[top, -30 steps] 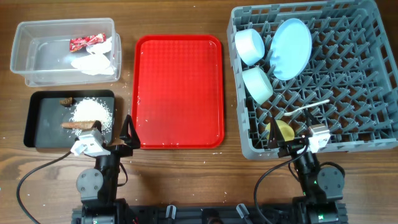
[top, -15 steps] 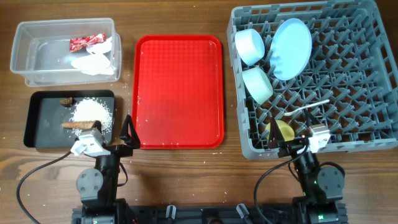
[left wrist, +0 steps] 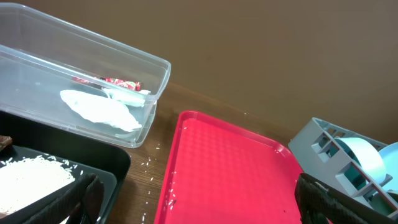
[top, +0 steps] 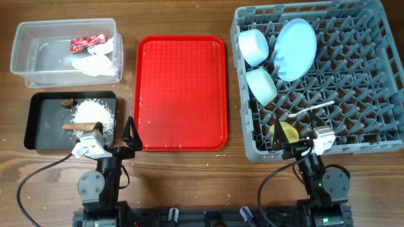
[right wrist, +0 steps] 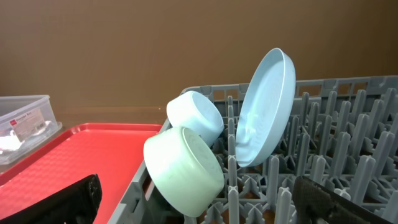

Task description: Sort waste into correct bins and load items into the dishwasher rack

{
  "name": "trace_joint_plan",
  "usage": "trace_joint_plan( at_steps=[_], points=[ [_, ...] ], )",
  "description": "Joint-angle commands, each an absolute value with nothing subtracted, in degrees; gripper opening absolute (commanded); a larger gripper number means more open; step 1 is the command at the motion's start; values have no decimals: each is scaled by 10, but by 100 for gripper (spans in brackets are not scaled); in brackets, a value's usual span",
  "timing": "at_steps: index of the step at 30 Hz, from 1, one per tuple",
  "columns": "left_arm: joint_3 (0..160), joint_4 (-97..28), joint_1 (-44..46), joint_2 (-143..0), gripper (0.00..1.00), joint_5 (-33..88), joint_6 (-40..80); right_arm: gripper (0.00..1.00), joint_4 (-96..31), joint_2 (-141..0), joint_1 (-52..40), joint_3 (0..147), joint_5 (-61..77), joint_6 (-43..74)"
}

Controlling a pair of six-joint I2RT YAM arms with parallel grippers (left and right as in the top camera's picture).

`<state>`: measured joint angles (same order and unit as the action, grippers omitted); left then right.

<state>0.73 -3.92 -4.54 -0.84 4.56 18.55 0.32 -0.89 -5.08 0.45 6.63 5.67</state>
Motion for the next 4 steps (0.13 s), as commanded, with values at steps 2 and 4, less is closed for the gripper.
trace_joint_plan(
  at_steps=[2, 4],
  points=[
    [3, -41, -42, -2, 100, 42, 185, 100, 6, -3, -48, 3, 72, 46],
    [3, -41, -42, -2, 100, 42, 185, 100, 6, -3, -49, 3, 72, 46]
  ],
)
